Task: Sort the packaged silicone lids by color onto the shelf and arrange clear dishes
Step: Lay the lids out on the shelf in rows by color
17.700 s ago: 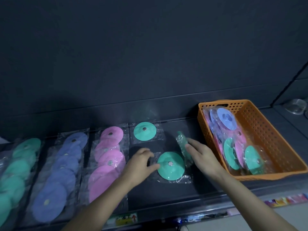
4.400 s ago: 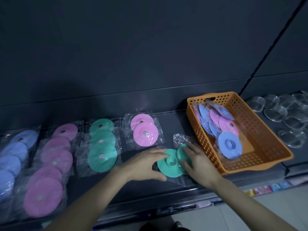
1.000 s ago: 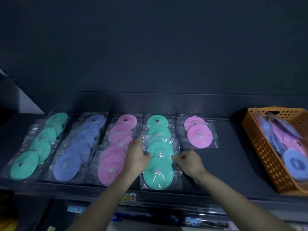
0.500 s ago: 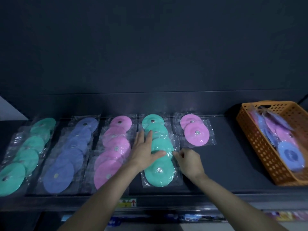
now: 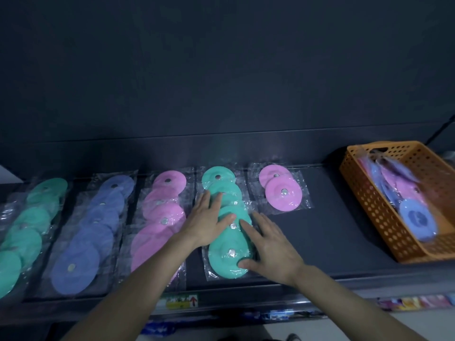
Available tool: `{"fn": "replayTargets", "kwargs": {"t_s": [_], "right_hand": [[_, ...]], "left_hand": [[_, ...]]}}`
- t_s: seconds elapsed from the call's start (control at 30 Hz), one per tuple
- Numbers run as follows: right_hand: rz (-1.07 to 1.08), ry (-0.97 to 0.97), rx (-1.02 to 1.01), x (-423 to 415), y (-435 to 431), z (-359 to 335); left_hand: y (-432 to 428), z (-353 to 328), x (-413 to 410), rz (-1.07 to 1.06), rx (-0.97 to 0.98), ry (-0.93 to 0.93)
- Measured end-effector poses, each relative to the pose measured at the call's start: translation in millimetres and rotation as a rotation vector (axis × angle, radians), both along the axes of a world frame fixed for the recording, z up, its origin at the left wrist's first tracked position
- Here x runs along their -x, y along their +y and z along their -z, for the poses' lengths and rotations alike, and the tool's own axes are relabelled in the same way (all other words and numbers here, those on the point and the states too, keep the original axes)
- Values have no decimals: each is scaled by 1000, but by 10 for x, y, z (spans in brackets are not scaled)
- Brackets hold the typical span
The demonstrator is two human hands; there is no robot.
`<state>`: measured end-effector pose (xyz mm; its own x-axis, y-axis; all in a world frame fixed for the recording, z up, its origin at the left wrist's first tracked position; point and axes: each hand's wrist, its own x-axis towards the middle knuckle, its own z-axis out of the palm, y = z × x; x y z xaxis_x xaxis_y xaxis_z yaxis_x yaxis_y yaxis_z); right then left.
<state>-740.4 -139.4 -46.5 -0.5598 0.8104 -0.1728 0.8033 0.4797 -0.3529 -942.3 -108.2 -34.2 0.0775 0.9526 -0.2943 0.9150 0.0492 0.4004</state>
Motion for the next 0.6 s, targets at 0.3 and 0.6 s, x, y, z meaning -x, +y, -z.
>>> {"fn": "replayTargets", "kwargs": {"t_s": [0.3,0.6], "right_hand": [[-57,-75,-52,13,-12,-91],[-82,-73,-29,10,-14,-19]], "left_hand": [[458,-53,20,-14,-57,36],[670,3,-35,14,43,100]]}}
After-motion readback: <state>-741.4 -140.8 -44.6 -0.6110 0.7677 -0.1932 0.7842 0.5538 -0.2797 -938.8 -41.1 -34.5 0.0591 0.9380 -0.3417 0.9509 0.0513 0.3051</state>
